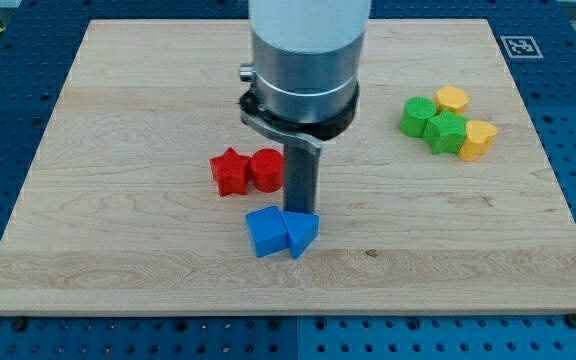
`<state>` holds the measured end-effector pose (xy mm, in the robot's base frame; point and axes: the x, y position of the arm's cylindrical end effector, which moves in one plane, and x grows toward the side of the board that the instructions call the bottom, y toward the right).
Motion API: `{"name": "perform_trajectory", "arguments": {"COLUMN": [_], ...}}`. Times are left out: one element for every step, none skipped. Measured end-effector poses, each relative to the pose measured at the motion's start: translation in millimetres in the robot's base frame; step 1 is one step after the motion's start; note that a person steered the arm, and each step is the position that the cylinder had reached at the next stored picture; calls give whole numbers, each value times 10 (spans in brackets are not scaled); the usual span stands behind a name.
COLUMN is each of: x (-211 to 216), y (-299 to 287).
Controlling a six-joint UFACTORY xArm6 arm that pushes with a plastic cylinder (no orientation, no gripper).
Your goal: Move the blue cube into the blue triangle
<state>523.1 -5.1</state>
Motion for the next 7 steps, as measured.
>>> {"name": "perform_trajectory", "arguments": {"x": [0,0,40,171,202,206,222], "y": [-381,-718,-854,-853,-739,-571,-450]}}
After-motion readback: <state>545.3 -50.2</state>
